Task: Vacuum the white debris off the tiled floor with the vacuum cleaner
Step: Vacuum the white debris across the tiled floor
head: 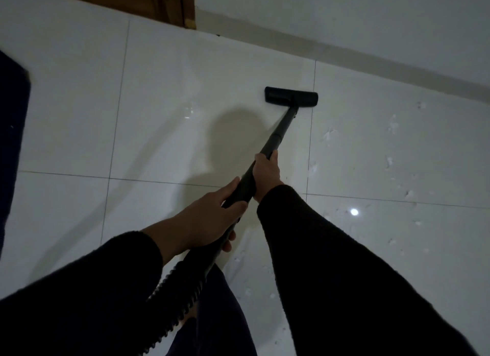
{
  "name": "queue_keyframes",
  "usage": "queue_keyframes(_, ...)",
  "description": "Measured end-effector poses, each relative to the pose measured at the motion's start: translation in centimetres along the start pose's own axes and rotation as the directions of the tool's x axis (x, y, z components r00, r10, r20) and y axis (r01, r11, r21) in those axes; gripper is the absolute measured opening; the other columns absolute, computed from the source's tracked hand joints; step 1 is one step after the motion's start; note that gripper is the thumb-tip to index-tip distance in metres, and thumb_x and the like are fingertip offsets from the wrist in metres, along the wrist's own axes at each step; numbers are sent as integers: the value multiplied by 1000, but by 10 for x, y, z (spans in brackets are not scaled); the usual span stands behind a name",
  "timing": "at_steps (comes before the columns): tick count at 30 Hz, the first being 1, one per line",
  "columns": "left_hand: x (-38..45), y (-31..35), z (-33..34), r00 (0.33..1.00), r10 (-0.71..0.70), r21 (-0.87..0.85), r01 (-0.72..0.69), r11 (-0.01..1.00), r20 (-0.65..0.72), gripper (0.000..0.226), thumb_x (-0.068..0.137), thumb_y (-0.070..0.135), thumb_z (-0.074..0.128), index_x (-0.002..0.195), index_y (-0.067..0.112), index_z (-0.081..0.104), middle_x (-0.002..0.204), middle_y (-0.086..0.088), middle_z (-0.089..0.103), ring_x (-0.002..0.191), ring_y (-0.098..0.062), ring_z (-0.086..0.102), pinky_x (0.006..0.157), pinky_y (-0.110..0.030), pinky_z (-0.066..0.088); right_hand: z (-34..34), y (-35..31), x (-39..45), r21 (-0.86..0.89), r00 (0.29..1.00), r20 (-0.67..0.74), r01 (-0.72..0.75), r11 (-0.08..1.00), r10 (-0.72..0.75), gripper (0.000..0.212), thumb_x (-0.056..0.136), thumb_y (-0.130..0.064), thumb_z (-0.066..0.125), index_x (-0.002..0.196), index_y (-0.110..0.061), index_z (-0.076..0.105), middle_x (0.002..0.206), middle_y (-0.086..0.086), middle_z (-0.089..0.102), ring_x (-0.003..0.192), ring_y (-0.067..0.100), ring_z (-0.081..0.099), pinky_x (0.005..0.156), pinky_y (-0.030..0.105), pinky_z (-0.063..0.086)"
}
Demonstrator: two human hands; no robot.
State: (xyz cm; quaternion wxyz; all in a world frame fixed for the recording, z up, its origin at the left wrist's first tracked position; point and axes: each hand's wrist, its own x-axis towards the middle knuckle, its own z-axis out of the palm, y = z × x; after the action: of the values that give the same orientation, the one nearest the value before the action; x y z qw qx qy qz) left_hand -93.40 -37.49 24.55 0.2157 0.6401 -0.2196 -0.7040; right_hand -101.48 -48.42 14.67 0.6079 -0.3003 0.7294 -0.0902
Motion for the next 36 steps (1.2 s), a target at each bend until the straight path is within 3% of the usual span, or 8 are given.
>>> queue_keyframes(7,-31,-29,27,1000,17,16,-16,1000,-5,59,98,29,43,148,39,12,67,-2,58,38,-4,56,41,-16,45,-15,40,-23,30,1000,7,-3,1000,3,62,99,-20,39,156,-34,17,140,12,47,99,26,52,84,39,48)
queue_keyframes(14,-51,-62,54,1000,28,46,-28,999,-5,61,98,30,42,149,35,9,69,-2,59,37,-4,57,42,-16,45,-23,85,-40,79,999,37,-8,997,5,60,97,-19,40,153,-31,24,129,10,46,101,31,51,93,49,49)
queue_keyframes(17,-64,-76,68,999,39,52,-39,998,-6,61,98,31,42,149,34,8,72,-2,60,39,-5,58,43,-17,46,-30,105,-49,77,999,41,0,997,-3,60,95,-21,40,152,-31,24,134,11,44,108,34,52,99,53,49)
queue_keyframes(20,-79,-91,84,999,41,54,-41,998,-7,61,98,31,42,149,35,9,70,-3,60,39,-5,58,43,-17,46,-41,124,-63,62,999,34,4,998,-6,59,96,-20,40,152,-29,25,124,9,44,100,30,50,91,45,51)
queue_keyframes(26,-107,-119,115,999,26,109,-22,994,-35,60,97,35,44,148,35,13,73,3,58,54,-10,60,57,-23,50,-61,164,-89,57,999,42,-14,998,12,59,97,-21,39,154,-30,23,143,14,44,110,32,53,99,50,49)
queue_keyframes(29,-123,-128,133,1000,13,25,-13,1000,-21,60,97,31,44,148,35,13,73,-4,59,42,-7,59,44,-18,48,-73,181,-103,37,997,65,-40,998,38,60,98,-20,38,155,-30,20,145,14,43,115,33,52,101,50,48)
queue_keyframes(32,-134,-139,152,999,13,7,-13,1000,-34,60,97,30,45,149,32,14,78,-5,59,47,-10,60,44,-18,48,-84,198,-113,9,996,78,-45,999,44,62,97,-21,38,155,-31,18,148,12,39,123,36,49,103,53,45)
queue_keyframes(36,-151,-155,182,998,34,41,-31,999,-59,57,98,28,44,148,33,18,74,-4,58,48,-9,60,43,-15,48,-103,222,-128,12,996,84,-23,1000,22,62,97,-19,38,155,-29,19,144,14,44,119,35,52,103,52,46)
